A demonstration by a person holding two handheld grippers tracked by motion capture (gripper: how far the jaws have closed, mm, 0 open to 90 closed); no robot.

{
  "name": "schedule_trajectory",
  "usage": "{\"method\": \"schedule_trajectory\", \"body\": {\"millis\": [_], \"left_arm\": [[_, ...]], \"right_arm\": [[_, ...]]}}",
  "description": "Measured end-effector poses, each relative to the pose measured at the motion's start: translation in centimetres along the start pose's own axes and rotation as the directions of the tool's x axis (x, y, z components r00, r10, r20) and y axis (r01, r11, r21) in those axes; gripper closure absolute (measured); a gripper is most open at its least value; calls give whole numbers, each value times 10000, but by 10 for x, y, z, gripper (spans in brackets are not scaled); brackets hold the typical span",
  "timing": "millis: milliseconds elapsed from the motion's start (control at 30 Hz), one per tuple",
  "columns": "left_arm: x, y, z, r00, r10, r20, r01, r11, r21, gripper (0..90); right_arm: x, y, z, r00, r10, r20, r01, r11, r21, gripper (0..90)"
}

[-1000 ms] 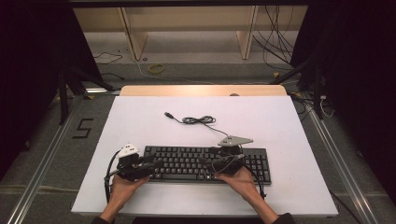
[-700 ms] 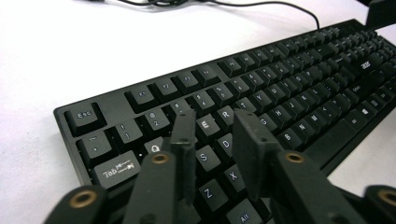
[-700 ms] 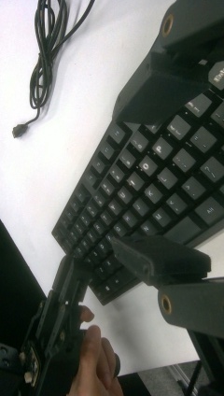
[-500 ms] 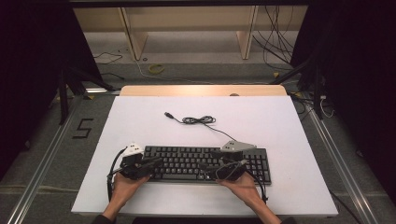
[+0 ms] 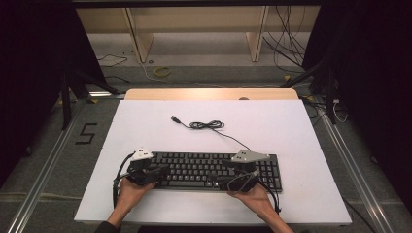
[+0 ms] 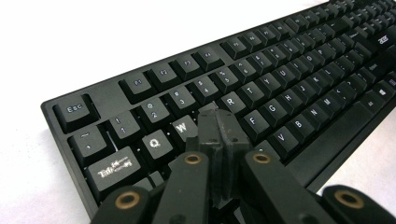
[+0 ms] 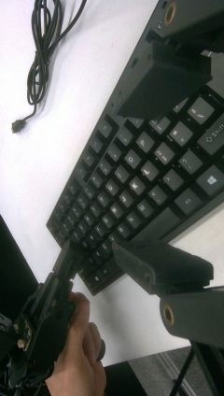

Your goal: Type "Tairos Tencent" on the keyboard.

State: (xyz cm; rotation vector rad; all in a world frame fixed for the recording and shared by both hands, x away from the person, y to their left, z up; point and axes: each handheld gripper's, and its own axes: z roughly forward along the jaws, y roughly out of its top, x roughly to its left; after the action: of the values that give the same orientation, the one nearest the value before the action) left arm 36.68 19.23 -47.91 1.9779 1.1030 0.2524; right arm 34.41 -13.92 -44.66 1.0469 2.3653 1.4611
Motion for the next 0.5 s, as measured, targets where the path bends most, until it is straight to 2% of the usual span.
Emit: {"method": "schedule_trajectory", "body": {"millis": [500], "left_arm": [[0, 1, 3, 10000, 39, -85, -37, 9997, 235, 890]], "right_arm": [[3, -4, -4, 9999, -109, -4, 109, 9999, 21, 290]]}}
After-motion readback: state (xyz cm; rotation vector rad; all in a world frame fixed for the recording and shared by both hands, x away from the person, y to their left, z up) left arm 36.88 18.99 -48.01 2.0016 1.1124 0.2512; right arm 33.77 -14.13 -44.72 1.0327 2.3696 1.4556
